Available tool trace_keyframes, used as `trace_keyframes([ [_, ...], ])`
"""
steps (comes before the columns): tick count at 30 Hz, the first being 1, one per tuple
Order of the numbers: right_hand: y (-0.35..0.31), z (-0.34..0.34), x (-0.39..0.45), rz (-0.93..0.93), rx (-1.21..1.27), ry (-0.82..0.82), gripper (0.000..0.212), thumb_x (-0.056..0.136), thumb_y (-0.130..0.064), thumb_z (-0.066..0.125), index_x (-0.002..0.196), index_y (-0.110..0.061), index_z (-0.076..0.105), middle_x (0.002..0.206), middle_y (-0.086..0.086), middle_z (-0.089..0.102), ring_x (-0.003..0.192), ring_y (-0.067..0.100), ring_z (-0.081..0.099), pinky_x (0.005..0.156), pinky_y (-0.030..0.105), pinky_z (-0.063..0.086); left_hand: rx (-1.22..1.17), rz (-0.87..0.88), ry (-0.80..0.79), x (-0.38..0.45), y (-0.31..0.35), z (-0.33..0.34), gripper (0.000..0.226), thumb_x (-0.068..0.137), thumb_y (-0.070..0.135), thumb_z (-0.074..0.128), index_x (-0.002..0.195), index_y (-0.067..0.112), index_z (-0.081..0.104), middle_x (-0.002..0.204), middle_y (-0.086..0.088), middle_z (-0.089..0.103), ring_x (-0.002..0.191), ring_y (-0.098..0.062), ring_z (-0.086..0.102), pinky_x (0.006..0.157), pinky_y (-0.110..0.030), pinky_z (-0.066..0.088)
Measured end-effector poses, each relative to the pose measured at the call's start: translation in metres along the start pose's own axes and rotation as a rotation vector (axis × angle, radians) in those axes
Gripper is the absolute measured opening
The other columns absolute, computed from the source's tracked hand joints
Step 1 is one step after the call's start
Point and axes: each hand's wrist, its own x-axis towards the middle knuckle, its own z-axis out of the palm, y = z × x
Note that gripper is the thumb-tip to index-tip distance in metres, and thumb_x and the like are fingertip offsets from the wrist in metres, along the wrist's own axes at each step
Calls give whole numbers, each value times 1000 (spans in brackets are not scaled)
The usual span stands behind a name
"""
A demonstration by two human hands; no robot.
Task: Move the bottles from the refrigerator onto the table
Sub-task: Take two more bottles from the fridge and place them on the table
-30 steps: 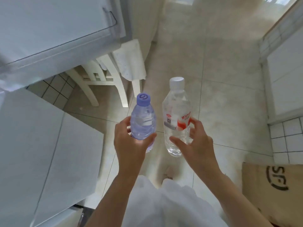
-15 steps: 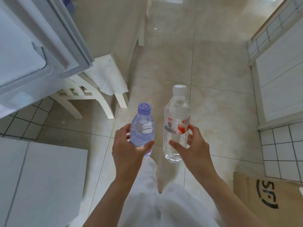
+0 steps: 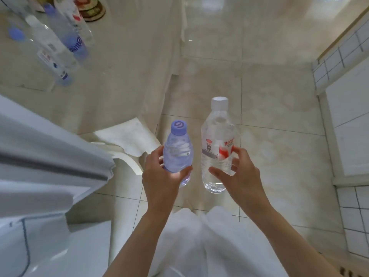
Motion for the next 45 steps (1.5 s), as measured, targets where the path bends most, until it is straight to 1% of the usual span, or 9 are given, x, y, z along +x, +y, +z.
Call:
trace_keyframes([
  [5, -23, -1, 67, -8, 3, -25, 65, 70, -20, 82, 123, -27, 46, 98, -15, 60, 82, -11, 54, 61, 5, 41, -35, -52, 55, 59, 15, 17, 70, 52, 25, 92, 114, 25, 60, 105, 9, 66, 93, -11, 66, 82, -35, 55],
  [12, -69, -1, 190, -108, -38, -163, 62, 69, -18, 83, 116, -27, 44, 97, -16, 61, 85, -11, 56, 62, 7, 42, -133, -114, 178, 149, 54, 62, 61, 52, 25, 92, 97, 42, 54, 103, 9, 65, 92, -11, 64, 78, -32, 54],
  [15, -96, -9, 248, -170, -90, -228, 62, 67, -21, 85, 112, -29, 42, 93, -19, 60, 82, -13, 54, 60, 8, 41, -182, -196, 263, 195, 77, 75, 65, 53, 23, 92, 107, 34, 57, 104, 10, 67, 87, -1, 64, 71, -19, 50],
  [17, -114, -15, 283, -200, -113, -265, 62, 67, -20, 85, 111, -29, 42, 89, -21, 59, 81, -11, 55, 63, 10, 41, -175, -234, 331, 224, 90, 80, 68, 54, 21, 93, 112, 28, 58, 106, 9, 67, 88, -1, 64, 69, -15, 48],
  [24, -172, 0, 387, -277, -149, -368, 66, 62, -18, 87, 110, -27, 42, 103, -10, 61, 97, 15, 63, 83, 37, 52, -166, -322, 533, 298, 112, 87, 58, 51, 21, 92, 94, 39, 57, 95, 10, 68, 86, -11, 67, 76, -31, 55],
  [33, -230, 81, 471, -323, -197, -500, 68, 57, -32, 87, 107, -32, 40, 103, -9, 59, 95, 15, 63, 82, 45, 53, -174, -425, 674, 375, 103, 61, 71, 52, 27, 92, 116, 24, 60, 101, 10, 69, 89, -8, 67, 80, -31, 55],
  [39, -283, 169, 507, -304, -161, -579, 64, 41, -41, 79, 90, -50, 38, 101, -8, 58, 94, 16, 63, 83, 49, 53, -258, -466, 742, 443, 87, 22, 66, 51, 20, 90, 108, 26, 59, 97, 11, 67, 86, -9, 67, 73, -31, 55],
  [42, -306, 205, 521, -300, -163, -594, 64, 46, -27, 83, 89, -45, 39, 100, -7, 56, 93, 17, 60, 83, 45, 52, -270, -496, 755, 478, 78, 5, 62, 47, 27, 90, 100, 31, 57, 94, 12, 67, 82, -6, 67, 72, -36, 56],
  [45, -322, 240, 534, -354, -174, -605, 62, 56, -8, 85, 91, -34, 40, 98, -6, 54, 90, 15, 57, 72, 27, 48, -264, -511, 783, 511, 68, -7, 54, 45, 36, 85, 90, 34, 56, 91, 10, 68, 77, -8, 68, 71, -41, 57],
])
